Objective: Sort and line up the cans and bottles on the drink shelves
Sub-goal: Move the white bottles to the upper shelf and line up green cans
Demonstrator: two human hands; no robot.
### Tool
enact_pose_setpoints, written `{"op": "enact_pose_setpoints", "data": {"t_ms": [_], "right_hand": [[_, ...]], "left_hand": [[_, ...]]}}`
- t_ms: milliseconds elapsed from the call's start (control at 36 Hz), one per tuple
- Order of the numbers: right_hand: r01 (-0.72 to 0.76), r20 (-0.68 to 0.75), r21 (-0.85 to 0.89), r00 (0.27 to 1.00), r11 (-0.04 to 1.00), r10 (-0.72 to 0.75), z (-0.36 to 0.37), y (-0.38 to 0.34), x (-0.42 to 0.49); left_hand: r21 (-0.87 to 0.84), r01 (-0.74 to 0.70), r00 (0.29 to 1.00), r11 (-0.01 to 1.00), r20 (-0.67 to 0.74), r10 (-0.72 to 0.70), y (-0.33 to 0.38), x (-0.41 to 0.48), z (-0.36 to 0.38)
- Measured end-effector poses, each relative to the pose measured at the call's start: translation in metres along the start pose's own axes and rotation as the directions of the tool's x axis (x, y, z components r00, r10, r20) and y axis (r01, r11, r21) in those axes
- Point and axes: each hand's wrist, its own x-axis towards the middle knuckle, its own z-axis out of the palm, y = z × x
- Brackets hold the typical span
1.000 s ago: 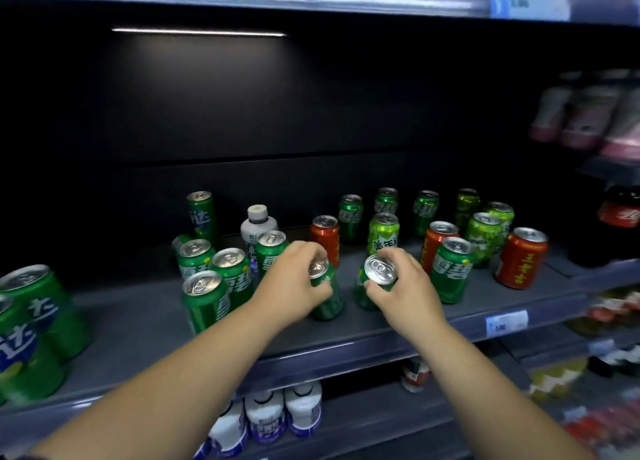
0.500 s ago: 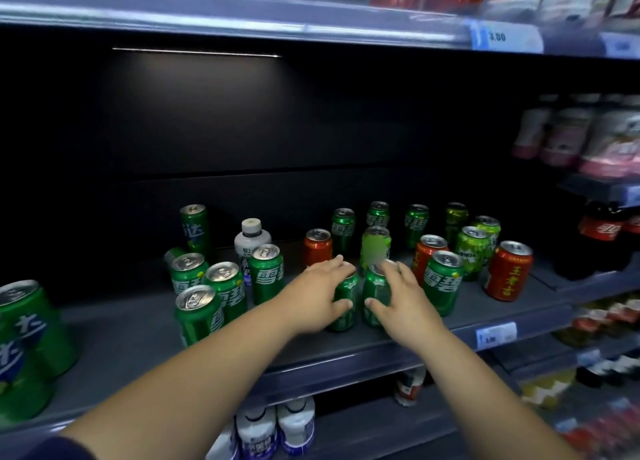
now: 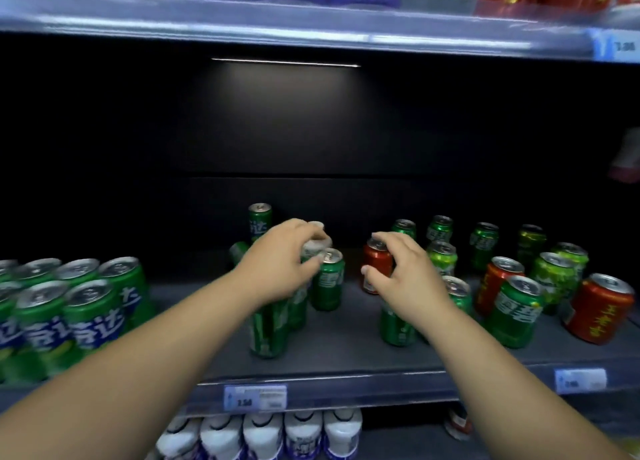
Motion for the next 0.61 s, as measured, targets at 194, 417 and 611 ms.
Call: {"op": "enact_pose_setpoints", "data": {"t_ms": [194, 417, 611], "right_hand": [[0.032, 0.094, 0.084, 0.995, 0.996, -0.04, 0.039, -0.041, 0.04], [0.041, 0.212, 0.128, 0.975, 0.991, -0.067, 0.08, -0.085, 0.105], [-0.013, 0.357, 0.165, 0.933, 0.986, -0.047, 0.131, -0.103, 0.159]], "left_hand": [[0.094, 0.208, 0.978, 0.974, 0.003, -0.209, -0.076, -0.006, -0.048], [0.273, 0.134, 0.943, 0.952, 0.261, -0.208, -0.145, 0.008, -0.091], [0.145, 0.107, 0.893, 0.984, 0.42, -0.16, -0.197, 0.04, -0.109]]}}
